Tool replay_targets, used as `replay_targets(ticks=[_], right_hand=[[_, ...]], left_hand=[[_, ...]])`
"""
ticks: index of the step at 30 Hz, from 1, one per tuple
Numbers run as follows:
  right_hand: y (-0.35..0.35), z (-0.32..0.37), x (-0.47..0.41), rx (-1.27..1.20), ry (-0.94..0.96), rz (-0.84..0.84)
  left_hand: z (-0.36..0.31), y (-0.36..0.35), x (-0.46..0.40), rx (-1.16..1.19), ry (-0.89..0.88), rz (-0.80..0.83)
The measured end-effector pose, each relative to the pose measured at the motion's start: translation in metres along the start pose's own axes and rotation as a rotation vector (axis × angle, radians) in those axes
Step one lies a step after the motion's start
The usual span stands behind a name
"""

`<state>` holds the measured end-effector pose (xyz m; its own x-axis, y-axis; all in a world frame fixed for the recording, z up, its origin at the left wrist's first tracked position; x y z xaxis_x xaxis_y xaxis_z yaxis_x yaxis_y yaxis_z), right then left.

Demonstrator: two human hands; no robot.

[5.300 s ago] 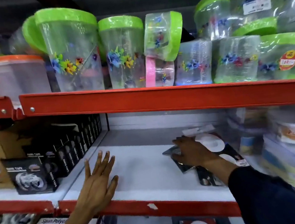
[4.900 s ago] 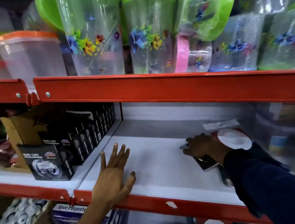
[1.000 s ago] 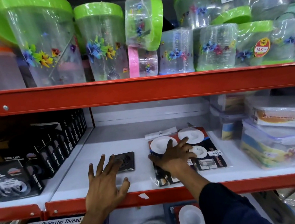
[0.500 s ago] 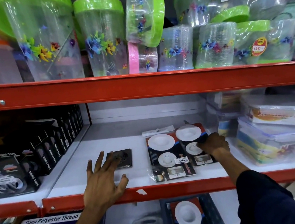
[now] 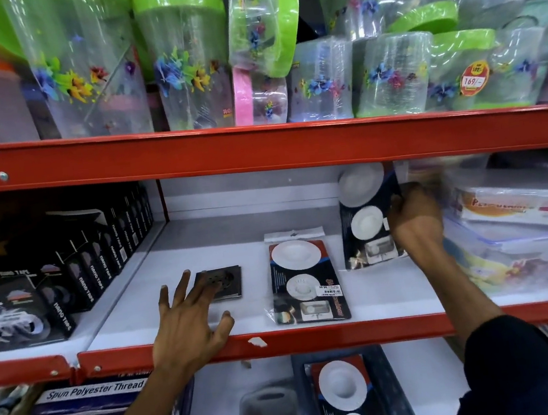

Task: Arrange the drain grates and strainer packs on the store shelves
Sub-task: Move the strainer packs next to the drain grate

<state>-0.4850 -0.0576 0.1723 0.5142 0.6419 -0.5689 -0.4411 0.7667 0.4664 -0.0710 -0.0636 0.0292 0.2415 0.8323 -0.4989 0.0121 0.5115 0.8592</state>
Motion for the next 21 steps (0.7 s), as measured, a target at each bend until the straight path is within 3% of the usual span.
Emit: replay_targets(ticks=[2,6,11,17,19,21], right_hand=[[-0.009,0.004,0.0,-0.134,-0.033,0.054],[-0.072,-0.006,0.041,-0.534,-0.301,0.313],[-0.12,-0.025,0.089,-0.304,-0.344,0.453],[-0.126,-0.028,0.1,0.107,-0.317,0.56],[-0.12,-0.004,0.097,0.285,-0.15,0.482],[-0.126,0.039,0.1,0.249,0.109,0.436]], left_hand=[[0.0,0.0,0.0,-0.006,0.006,0.006],[0.001,-0.002,0.001,-0.018,0.012,0.025],[0.002,-0.004,0.002,-0.018,0.015,0.041],[0.008,-0.001,0.004,0.002,-0.003,0.023],[0.02,0.0,0.008,-0.006,0.013,0.014],[0.029,0.001,0.009,0.002,0.039,0.012]])
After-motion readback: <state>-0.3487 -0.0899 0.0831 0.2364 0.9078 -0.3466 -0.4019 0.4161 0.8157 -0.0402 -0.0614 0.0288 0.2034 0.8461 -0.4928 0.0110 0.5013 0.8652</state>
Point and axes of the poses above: each hand's wrist, its own x-axis away from the middle knuckle, its own y-axis out of the back of the hand, z = x × y, the point moved 9 cm from there along -x, towards the middle knuckle, and after that the axes turned 14 degrees about -x, right-handed, at the moved point
